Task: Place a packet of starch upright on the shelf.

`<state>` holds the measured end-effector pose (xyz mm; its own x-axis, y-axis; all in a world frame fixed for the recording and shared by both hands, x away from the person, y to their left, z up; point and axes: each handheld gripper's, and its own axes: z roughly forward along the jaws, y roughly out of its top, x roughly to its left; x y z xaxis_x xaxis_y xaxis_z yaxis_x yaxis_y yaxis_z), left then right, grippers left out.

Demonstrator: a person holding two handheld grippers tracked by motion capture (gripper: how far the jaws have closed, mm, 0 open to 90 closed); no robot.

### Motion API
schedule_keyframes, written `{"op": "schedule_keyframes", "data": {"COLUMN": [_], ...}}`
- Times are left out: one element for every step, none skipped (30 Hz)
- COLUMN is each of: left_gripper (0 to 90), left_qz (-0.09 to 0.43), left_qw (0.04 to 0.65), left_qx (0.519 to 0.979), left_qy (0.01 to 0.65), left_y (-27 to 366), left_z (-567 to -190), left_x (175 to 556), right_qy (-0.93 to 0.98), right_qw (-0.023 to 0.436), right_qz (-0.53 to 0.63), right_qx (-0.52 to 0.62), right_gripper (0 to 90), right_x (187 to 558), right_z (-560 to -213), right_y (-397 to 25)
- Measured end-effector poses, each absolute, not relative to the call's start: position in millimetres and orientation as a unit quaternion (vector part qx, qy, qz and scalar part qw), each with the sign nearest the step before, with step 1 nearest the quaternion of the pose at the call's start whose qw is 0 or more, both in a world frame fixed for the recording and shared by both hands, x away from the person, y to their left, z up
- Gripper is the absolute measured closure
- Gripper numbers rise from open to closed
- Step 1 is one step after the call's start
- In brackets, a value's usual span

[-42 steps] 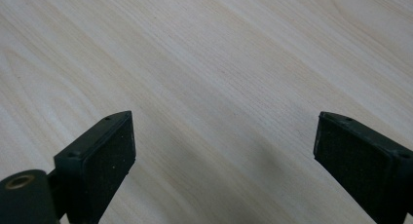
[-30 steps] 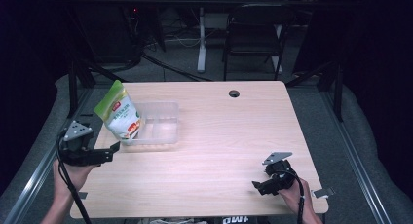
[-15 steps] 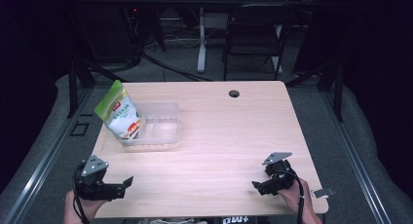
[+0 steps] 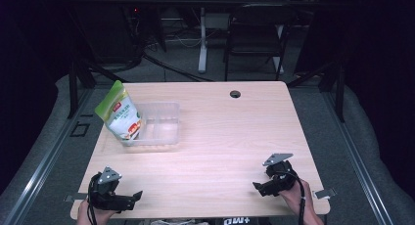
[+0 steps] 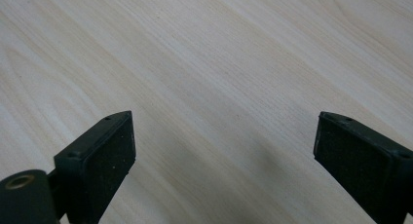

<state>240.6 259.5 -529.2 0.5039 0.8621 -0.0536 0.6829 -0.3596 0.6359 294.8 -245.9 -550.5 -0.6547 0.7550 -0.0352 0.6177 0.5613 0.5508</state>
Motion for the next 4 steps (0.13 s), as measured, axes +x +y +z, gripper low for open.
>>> {"op": "schedule_keyframes", "data": {"left_gripper": [0.7,0.7,0.7,0.8], "left_qz": [0.142,0.141,0.142,0.144], "left_qw": [0.309,0.309,0.309,0.309], "left_qx": [0.811,0.811,0.810,0.810], "left_qy": [0.476,0.476,0.478,0.478], "left_y": [260.0,260.8,261.1,261.9], "left_z": [-529.3,-529.5,-530.0,-530.3], "left_x": [241.1,241.7,242.1,242.6], "right_qy": [0.873,0.873,0.872,0.874], "right_qw": [0.134,0.134,0.132,0.135], "right_qz": [0.255,0.254,0.259,0.254], "right_qx": [0.394,0.394,0.394,0.393], "right_gripper": [7.6,7.5,7.5,7.5], "right_x": [294.5,294.4,294.5,294.7], "right_z": [-550.5,-550.4,-550.9,-550.6], "right_y": [-245.7,-245.8,-245.5,-245.8]}}
